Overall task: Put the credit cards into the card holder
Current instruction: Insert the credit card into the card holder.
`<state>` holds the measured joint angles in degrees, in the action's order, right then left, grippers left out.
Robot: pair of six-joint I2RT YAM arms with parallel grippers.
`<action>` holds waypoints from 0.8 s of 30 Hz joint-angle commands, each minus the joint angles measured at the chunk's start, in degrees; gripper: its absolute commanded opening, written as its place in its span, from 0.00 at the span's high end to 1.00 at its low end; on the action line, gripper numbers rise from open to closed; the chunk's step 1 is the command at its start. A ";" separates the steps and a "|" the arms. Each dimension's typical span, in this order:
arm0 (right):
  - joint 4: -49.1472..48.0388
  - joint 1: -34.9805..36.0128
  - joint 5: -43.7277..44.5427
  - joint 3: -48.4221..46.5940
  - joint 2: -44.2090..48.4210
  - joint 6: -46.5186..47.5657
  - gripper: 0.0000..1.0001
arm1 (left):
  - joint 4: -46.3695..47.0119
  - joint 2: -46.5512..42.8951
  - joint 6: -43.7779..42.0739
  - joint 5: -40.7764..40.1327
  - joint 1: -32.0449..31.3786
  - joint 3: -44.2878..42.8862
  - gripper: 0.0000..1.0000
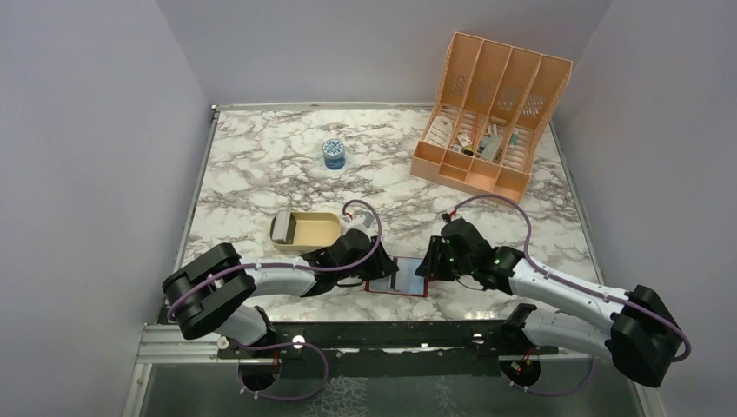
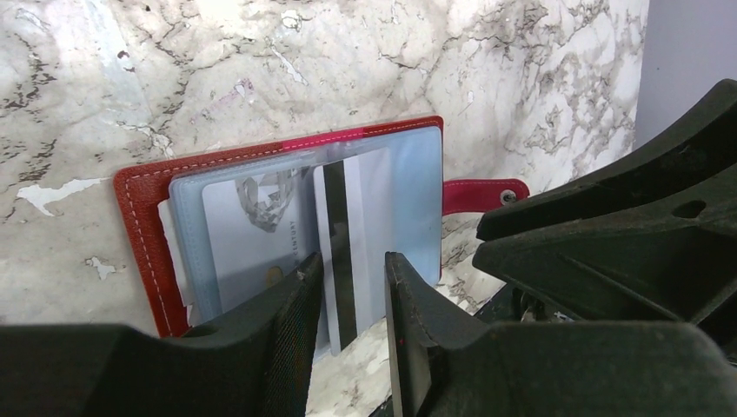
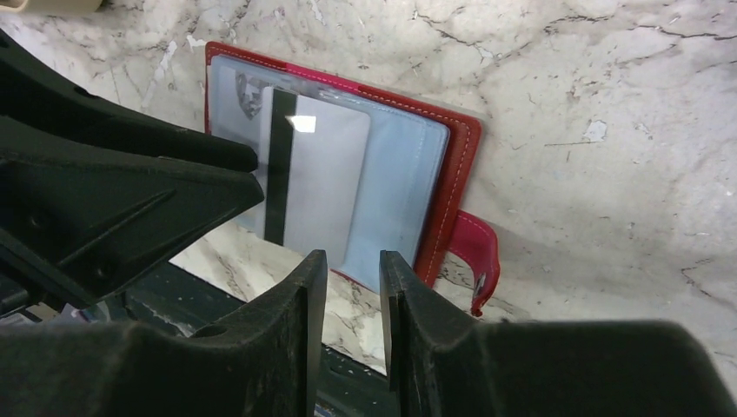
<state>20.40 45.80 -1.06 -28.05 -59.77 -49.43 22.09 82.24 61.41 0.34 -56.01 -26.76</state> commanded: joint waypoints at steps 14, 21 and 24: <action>-7.10 0.39 -2.70 2.35 -6.23 -2.23 0.71 | -3.26 -0.86 -0.67 -1.68 -0.81 -1.50 0.65; -5.57 0.36 -0.61 2.62 -5.16 -2.08 0.71 | -3.18 1.99 -0.76 -0.98 -1.41 -3.07 0.66; -6.06 0.43 -0.18 3.10 -5.03 -1.67 0.71 | -3.18 2.33 -0.93 -1.19 -1.62 -3.56 0.66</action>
<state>15.35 45.82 -3.55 -25.91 -65.76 -51.22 18.85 83.68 61.14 0.08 -57.06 -28.60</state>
